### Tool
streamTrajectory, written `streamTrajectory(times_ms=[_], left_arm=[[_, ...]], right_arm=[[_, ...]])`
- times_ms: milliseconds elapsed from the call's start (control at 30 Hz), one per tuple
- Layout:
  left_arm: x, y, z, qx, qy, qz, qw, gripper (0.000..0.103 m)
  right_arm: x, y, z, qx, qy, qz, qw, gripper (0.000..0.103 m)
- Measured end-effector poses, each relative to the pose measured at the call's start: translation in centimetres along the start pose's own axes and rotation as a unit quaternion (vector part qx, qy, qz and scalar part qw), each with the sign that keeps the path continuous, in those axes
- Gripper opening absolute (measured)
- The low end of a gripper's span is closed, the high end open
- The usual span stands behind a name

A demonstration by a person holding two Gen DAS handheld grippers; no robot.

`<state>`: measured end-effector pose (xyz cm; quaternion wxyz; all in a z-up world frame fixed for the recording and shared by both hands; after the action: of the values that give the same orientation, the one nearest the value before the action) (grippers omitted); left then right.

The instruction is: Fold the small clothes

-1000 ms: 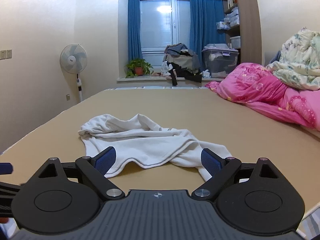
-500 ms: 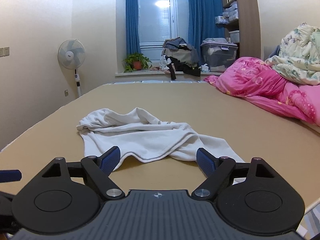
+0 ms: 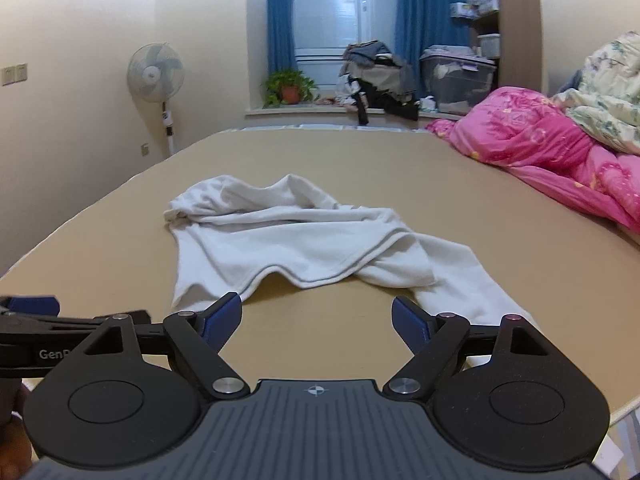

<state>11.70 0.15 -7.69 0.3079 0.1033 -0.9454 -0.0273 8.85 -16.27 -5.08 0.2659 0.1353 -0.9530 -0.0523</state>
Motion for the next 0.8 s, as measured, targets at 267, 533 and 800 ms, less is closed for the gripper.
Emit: streamTrajectory(times_ms=[267,533,800], left_arm=[[-0.25,0.34,0.14,0.005,0.011,-0.002,0.9999,0.102],[-0.13,0.05,0.18,0.000,0.012,-0.001,0.9999,0.102],[-0.14,0.08,0.20,-0.001,0.011,-0.001,0.9999,0.102]], right_arm=[[-0.16,0.64,0.07,0.008,0.006,-0.004,1.000,0.083],[-0.19,0.35,0.18,0.003,0.012,-0.003,1.000,0.083],[-0.20,0.20,0.34,0.000,0.013,-0.001,1.000,0.083]])
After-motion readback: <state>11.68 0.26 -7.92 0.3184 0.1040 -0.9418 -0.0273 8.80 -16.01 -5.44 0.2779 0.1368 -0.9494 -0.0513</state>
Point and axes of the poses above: each gripper's, at about its wrist camera, not at the fingertips, and x roughly against the way its jaws point, y to its left, z to its underside, the point moved 3 cm from there along -x, roughly the way its jaws point, and after that the axes turned 11 degrees about -z, right-handed, at the moved point
